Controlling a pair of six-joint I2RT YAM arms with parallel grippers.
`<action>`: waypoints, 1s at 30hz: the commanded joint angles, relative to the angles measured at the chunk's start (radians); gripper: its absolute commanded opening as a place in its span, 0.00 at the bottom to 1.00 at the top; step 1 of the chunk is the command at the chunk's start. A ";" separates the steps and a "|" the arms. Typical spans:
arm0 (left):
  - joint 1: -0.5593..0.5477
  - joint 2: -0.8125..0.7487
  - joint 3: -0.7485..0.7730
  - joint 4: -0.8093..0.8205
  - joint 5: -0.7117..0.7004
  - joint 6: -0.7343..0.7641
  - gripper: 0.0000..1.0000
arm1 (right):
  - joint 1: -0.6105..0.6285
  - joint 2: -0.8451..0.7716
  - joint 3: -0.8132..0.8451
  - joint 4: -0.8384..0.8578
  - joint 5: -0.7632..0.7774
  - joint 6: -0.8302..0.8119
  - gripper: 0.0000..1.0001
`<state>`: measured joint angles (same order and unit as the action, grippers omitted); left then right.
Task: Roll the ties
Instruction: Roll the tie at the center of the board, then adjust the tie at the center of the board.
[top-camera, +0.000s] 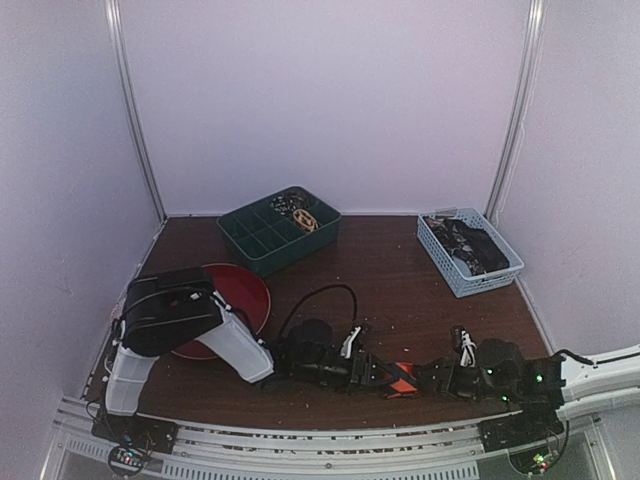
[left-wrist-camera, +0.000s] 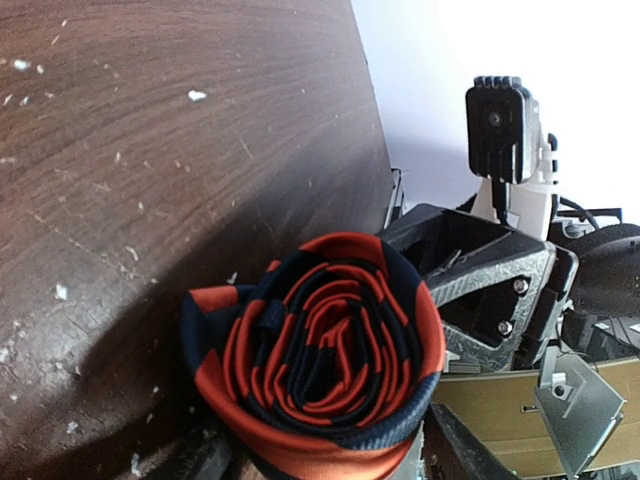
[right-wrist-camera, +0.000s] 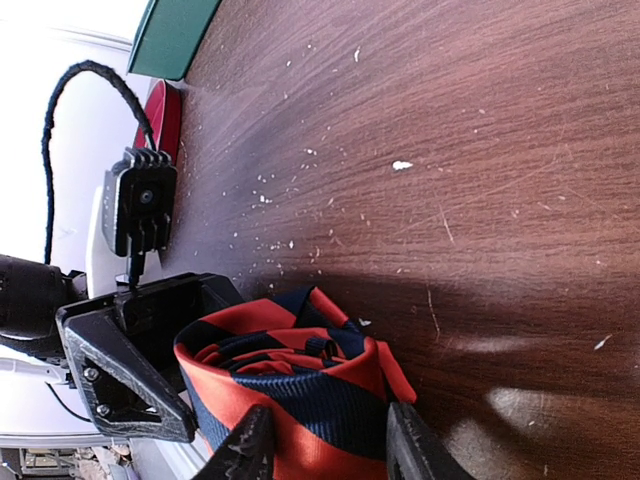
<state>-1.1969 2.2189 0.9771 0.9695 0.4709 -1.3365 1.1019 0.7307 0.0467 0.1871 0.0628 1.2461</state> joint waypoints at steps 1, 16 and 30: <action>-0.016 0.037 0.002 0.076 0.026 -0.072 0.62 | 0.005 -0.005 -0.004 -0.059 -0.013 0.008 0.39; -0.015 0.024 -0.039 0.061 -0.005 -0.066 0.56 | 0.005 -0.164 0.024 -0.224 0.011 0.004 0.52; -0.014 -0.051 -0.123 0.093 -0.078 -0.082 0.58 | 0.010 0.053 -0.019 0.104 -0.135 0.059 0.39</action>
<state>-1.2060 2.2028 0.9020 1.0321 0.4358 -1.4055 1.1019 0.7433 0.0635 0.1734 -0.0063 1.2678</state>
